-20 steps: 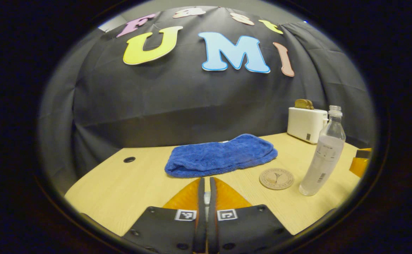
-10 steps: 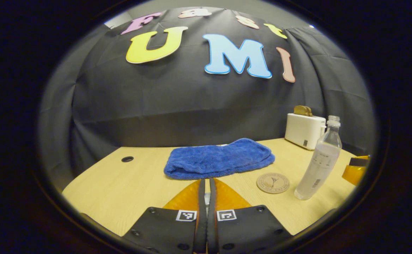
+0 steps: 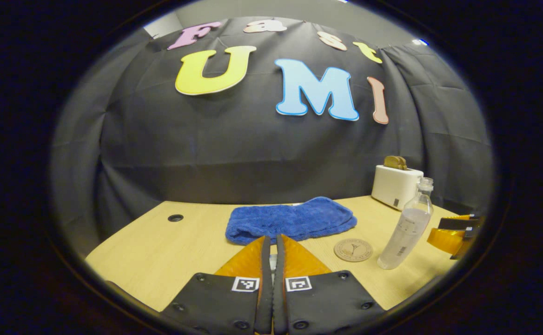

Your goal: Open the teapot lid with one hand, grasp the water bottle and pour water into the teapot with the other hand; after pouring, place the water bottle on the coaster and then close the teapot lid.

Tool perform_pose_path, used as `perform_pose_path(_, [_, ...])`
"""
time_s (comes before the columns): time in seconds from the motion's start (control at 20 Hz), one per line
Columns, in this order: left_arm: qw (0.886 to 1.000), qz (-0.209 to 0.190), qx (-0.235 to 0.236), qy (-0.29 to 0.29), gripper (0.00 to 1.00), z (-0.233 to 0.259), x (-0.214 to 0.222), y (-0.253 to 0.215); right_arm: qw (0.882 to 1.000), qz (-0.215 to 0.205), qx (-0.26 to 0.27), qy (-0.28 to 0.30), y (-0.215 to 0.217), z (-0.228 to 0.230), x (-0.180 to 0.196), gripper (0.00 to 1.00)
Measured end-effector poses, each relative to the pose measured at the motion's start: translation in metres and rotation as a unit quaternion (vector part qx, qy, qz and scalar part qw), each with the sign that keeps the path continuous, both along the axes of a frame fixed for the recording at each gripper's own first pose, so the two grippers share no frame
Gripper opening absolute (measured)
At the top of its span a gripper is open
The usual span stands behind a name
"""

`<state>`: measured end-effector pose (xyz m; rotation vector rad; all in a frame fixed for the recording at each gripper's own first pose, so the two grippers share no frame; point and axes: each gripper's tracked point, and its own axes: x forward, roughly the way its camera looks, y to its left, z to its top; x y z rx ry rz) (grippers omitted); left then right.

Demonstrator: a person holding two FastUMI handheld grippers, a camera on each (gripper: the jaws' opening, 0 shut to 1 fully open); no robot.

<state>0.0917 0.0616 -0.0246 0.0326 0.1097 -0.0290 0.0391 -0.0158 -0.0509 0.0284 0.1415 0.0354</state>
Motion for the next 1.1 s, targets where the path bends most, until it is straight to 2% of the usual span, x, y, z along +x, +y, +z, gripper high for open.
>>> perform_pose_path(0.15, [1.000, 0.012, 0.004, -0.001, 0.07, 0.001, -0.009, 0.017, 1.000, 0.007, -0.015, 0.006, 0.003, -0.002, 0.009, 0.74])
perform_pose_path(0.5, [1.000, 0.028, -0.008, 0.005, 0.08, -0.010, -0.026, 0.043, 0.998, 0.024, -0.046, 0.032, 0.012, -0.014, 0.033, 0.89])
perform_pose_path(1.05, [0.999, 0.035, -0.034, 0.011, 0.06, -0.029, -0.036, 0.061, 0.995, 0.015, -0.075, 0.068, 0.015, -0.041, 0.057, 0.89])
perform_pose_path(1.1, [0.999, 0.034, -0.039, 0.010, 0.06, -0.031, -0.035, 0.061, 0.994, 0.015, -0.079, 0.068, 0.015, -0.041, 0.056, 0.86])
